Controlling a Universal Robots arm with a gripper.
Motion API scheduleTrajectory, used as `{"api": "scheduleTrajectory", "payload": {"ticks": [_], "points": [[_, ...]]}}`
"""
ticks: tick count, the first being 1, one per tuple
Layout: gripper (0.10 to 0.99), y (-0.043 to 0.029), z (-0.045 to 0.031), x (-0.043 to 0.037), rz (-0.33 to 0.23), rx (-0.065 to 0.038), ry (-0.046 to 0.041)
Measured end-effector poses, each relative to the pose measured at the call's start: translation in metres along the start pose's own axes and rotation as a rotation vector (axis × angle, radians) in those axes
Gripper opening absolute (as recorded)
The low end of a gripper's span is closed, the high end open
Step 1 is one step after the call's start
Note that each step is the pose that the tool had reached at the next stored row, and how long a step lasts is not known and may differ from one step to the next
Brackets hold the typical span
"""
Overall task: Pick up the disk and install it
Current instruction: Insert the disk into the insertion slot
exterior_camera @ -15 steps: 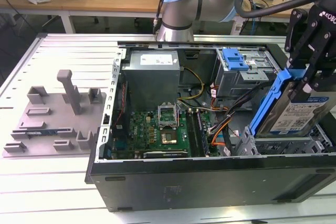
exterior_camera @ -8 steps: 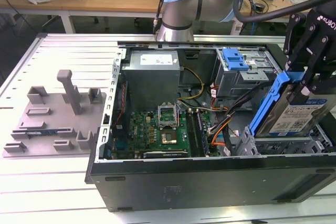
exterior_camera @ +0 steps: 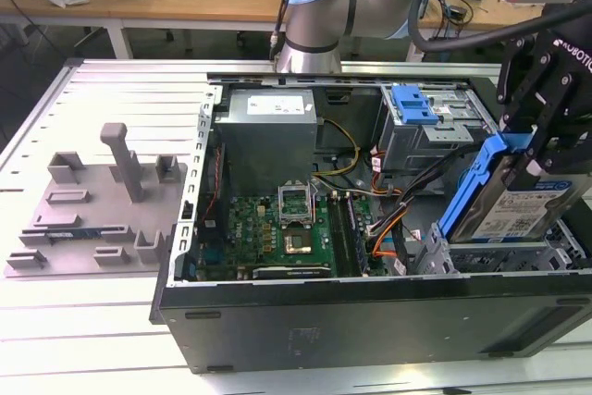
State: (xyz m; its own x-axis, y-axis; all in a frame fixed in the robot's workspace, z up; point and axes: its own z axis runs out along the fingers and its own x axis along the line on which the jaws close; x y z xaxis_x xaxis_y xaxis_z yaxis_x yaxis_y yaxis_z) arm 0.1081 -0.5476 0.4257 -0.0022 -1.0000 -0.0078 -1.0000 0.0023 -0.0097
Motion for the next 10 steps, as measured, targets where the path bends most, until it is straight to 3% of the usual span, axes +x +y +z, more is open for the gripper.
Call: {"api": "scheduleTrajectory", "payload": {"ticks": [10], "points": [[0.365, 0.0001, 0.009, 0.0005, 0.0, 0.0, 0.0]]}}
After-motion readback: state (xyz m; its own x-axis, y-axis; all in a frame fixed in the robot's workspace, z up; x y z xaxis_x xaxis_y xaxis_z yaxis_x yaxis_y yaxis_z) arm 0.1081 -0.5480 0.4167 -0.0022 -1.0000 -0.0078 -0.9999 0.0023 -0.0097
